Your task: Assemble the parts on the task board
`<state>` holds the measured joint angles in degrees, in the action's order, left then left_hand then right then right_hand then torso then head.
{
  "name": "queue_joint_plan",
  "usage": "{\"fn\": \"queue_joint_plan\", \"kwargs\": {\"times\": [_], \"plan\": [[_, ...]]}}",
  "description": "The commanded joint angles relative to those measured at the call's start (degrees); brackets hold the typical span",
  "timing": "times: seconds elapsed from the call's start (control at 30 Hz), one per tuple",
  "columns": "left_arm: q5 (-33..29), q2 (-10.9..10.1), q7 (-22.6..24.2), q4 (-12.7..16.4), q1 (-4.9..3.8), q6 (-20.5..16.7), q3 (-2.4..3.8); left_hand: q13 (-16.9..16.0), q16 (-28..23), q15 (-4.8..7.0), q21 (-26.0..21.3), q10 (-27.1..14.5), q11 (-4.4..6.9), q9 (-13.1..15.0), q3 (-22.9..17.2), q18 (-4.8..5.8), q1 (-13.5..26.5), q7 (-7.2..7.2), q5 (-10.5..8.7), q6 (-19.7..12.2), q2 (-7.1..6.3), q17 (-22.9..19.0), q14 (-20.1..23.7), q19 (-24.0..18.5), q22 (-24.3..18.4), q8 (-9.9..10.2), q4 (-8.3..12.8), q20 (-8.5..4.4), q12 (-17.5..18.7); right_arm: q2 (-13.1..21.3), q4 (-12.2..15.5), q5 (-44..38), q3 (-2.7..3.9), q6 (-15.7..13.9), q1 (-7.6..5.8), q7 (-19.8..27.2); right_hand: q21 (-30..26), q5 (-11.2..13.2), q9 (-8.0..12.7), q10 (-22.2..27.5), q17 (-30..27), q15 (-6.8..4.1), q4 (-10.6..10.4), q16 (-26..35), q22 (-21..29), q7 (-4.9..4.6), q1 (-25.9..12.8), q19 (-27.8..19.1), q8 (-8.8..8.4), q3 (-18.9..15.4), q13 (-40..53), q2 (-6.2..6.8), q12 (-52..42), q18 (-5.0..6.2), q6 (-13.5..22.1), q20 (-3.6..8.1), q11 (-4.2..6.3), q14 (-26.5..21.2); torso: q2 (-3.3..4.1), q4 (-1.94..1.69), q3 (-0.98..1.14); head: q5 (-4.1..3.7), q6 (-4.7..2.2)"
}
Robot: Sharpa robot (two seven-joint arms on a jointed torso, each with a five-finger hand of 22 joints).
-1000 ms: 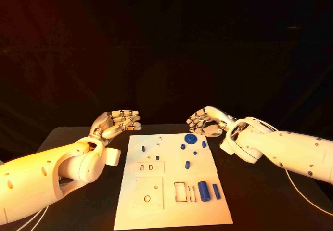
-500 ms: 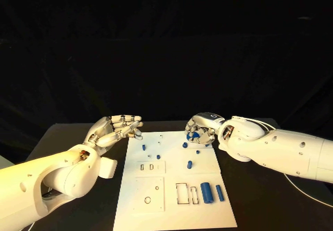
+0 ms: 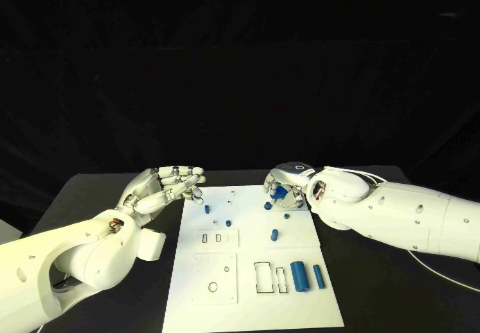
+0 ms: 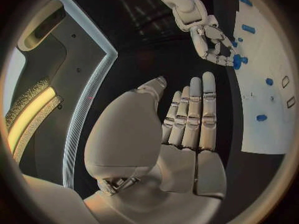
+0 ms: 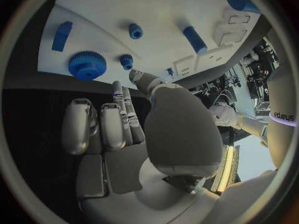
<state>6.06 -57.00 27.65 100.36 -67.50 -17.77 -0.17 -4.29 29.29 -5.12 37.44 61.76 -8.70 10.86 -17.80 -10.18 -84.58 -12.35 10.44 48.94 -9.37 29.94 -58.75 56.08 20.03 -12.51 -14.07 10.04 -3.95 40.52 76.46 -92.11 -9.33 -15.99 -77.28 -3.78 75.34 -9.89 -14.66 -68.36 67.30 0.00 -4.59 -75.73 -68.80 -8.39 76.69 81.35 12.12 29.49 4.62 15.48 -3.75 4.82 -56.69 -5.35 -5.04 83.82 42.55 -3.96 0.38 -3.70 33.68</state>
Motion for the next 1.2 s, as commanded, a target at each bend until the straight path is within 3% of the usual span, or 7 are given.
{"fn": "queue_joint_plan", "kwargs": {"times": [0.03, 0.27, 0.77, 1.2], "plan": [[-0.11, -0.01, 0.09, 0.28, -0.12, 1.63, 0.08, 0.09, 0.22, 0.04, 0.23, 0.07, 0.02, 0.07, -0.3, -0.08, -0.08, 0.37, -0.2, -0.14, -0.6, 0.07, 0.42, -0.35, 0.07, -0.38, 0.01, 0.13, 0.21, -0.34, -0.36, -2.36, 0.01, 2.03, 0.13, -1.25, 0.73, 0.1, -0.14, 0.36, 0.44, 0.36, -0.31, -0.56, -0.74, -0.04, 0.24, 0.48, -0.3, -0.05, -0.09, 0.43, 0.12, -0.88, 0.53, -0.12, 0.04, 2.86, 0.39, -0.18, 0.02, 0.0, 0.02], [-0.12, -0.09, -0.02, 0.29, -0.14, 1.63, 0.13, 0.1, 0.35, 0.04, 0.48, 0.04, 0.02, 0.09, -0.33, -0.08, -0.08, 0.36, -0.19, -0.17, -0.6, 0.18, 0.44, -0.43, 0.24, -0.38, 0.01, 0.13, 0.21, -1.01, -0.92, -2.48, -0.03, 2.91, 0.46, -1.37, 1.25, 0.04, -0.4, 0.36, 0.83, 0.25, -0.47, -1.11, -1.44, 0.21, 0.36, 0.59, -0.2, -0.05, -0.06, 0.2, 0.06, -0.95, 0.44, -0.16, 0.19, 2.85, 0.58, -0.18, 0.12, 0.03, 0.1], [-0.13, -0.15, -0.24, 0.28, -0.18, 1.63, 0.18, 0.12, 0.64, 0.01, 1.16, -0.09, -0.04, 0.14, -0.42, -0.08, 0.02, 0.27, -0.19, -0.27, -0.53, 0.48, 0.6, -0.77, 0.7, -0.34, -0.08, 0.16, 0.23, -1.52, -1.36, -2.48, -0.08, 4.95, 0.86, -1.36, 2.26, -0.03, -1.12, -0.52, 1.3, 0.12, -0.86, -1.91, -2.83, 0.29, 0.57, 0.82, 0.47, 0.36, 0.12, -0.48, -0.24, -1.13, -0.6, -0.23, 0.34, 2.75, 0.82, -0.24, 0.1, 0.09, 0.21], [-0.15, -0.15, -0.6, 0.22, -0.2, 1.65, 0.19, 0.12, 0.82, -0.02, 1.67, -0.18, -0.09, 0.18, -0.63, -0.08, -0.08, 0.19, -0.18, -0.33, -0.32, 0.7, 0.77, -1.1, 1.05, -0.33, -0.08, 0.18, 0.23, -2.09, -1.36, -1.84, -0.09, 4.69, 0.97, -0.99, 2.77, -0.1, -1.59, -1.11, 1.49, 0.06, -1.35, -2.34, -3.55, 0.19, 0.43, 0.91, 0.87, 0.83, 0.17, -1.1, -0.2, -1.22, -1.26, -0.27, 0.37, 2.69, 1.11, -0.34, 0.15, 0.25, 0.12]]}}
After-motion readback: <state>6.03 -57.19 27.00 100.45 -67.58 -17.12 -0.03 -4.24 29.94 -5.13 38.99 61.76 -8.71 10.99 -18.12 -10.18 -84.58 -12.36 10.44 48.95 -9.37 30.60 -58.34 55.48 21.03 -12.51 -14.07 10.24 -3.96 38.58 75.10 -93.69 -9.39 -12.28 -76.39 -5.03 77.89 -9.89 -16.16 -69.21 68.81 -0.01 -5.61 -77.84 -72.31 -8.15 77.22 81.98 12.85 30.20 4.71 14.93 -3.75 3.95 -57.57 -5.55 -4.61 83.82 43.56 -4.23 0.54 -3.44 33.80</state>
